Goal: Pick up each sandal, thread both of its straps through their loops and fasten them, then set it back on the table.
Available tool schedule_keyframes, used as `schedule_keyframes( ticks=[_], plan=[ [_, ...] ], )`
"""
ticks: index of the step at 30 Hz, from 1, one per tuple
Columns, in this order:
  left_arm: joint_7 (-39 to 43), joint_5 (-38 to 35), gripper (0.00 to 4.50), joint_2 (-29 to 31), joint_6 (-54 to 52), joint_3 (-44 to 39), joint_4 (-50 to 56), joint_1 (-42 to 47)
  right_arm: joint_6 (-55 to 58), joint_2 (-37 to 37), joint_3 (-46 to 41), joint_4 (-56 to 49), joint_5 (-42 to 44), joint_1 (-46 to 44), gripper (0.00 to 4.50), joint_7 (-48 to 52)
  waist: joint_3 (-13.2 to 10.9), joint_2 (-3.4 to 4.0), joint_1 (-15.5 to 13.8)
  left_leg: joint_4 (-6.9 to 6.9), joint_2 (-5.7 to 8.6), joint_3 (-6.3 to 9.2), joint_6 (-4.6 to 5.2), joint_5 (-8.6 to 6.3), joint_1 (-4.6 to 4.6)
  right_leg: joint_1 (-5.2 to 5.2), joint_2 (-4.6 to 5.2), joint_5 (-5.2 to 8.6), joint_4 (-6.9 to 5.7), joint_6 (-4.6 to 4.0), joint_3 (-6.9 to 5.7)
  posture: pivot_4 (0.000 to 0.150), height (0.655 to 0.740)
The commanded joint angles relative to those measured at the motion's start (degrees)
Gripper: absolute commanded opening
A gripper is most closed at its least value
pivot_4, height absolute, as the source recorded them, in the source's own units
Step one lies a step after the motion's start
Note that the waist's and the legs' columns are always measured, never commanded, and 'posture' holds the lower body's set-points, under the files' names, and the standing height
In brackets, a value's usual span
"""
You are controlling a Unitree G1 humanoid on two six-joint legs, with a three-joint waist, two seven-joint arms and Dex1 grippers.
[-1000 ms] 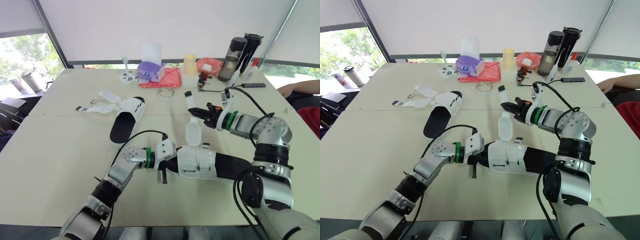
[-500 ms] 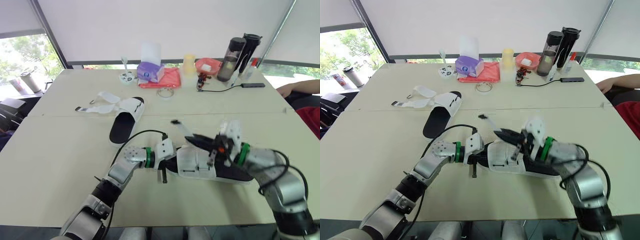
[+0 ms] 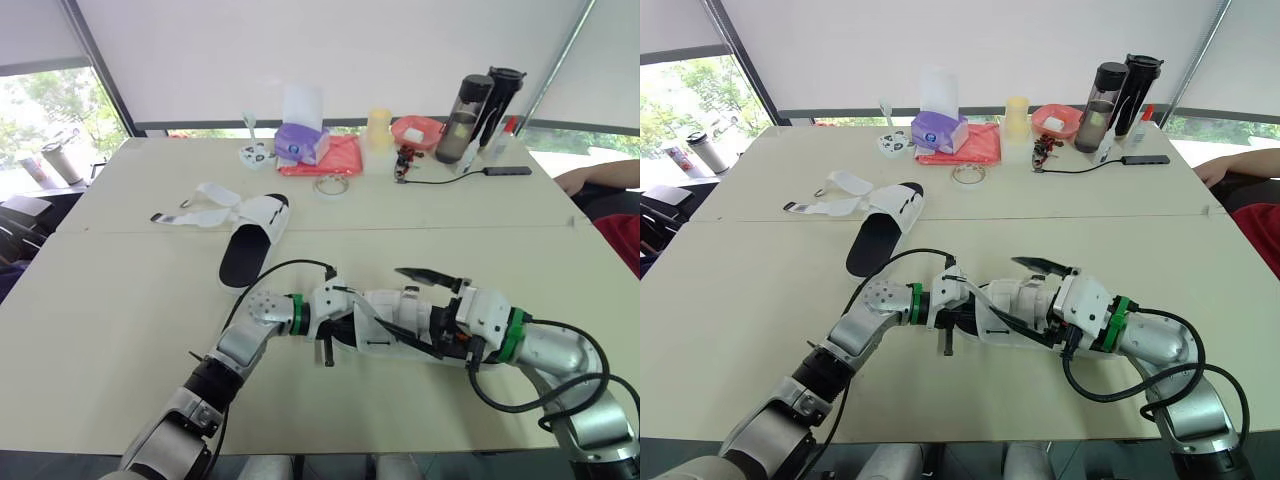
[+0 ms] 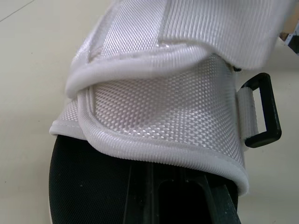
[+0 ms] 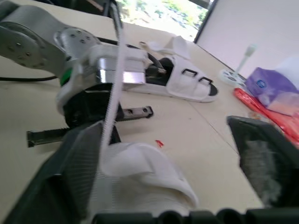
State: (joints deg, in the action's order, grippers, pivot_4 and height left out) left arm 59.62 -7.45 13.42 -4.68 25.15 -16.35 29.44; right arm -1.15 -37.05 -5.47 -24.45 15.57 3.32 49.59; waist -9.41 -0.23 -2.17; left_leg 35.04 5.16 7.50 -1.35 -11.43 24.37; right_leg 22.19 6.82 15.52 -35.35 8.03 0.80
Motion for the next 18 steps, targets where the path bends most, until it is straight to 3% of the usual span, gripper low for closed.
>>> schedule_keyframes(
  ticks=[1,3,6,9,12,18],
  plan=[
    [-0.2,3.6,0.0,1.5,-2.1,1.8,-4.6,-2.1,5.8,-2.7,-5.3,-2.4,3.8,2.0,4.45,-0.8,0.0,0.0,0.0,0.0,0.0,0.0,0.0,0.0,0.0,0.0,0.0,0.0,0.01,0.0,0.0,0.15,0.74],
    [-0.2,3.6,0.0,1.5,-2.2,1.7,-4.7,-2.2,16.2,-4.5,-8.7,-4.7,11.6,1.3,4.45,-2.7,0.0,0.01,0.0,0.01,-0.01,0.0,0.0,0.0,0.0,-0.02,0.0,0.0,0.0,-0.01,0.01,0.15,0.74],
    [-0.3,3.5,0.0,1.3,-2.3,1.6,-4.8,-2.2,36.1,-8.3,-15.7,-7.5,35.0,0.7,4.45,-7.7,0.0,0.02,0.0,0.02,-0.03,0.01,0.02,0.01,0.0,-0.06,0.02,-0.02,-0.02,-0.05,0.04,0.15,0.74],
    [-0.3,3.4,0.0,1.1,-2.2,1.6,-5.1,-2.1,43.2,-9.5,-19.9,-8.3,50.4,0.2,4.45,-10.9,0.0,-0.04,0.0,0.0,-0.1,0.04,0.05,0.02,0.02,-0.27,0.06,0.0,0.03,-0.07,0.05,0.15,0.74],
    [-0.2,3.4,0.0,1.0,-2.2,1.6,-5.1,-2.0,44.3,-10.4,-19.7,-10.7,51.4,-0.5,4.45,-11.9,0.0,-0.03,0.0,-0.01,-0.1,0.03,0.01,-0.01,0.04,-0.27,0.09,0.0,0.1,-0.07,0.04,0.15,0.74],
    [-0.1,3.5,0.0,0.6,-2.1,1.8,-5.8,-1.4,49.2,-10.6,-10.6,-8.2,49.9,-12.0,4.45,-16.8,0.0,-0.05,0.0,0.02,-0.09,-0.16,0.0,-0.02,0.08,-0.26,0.27,0.0,0.3,-0.08,0.01,0.15,0.74]
  ],
)
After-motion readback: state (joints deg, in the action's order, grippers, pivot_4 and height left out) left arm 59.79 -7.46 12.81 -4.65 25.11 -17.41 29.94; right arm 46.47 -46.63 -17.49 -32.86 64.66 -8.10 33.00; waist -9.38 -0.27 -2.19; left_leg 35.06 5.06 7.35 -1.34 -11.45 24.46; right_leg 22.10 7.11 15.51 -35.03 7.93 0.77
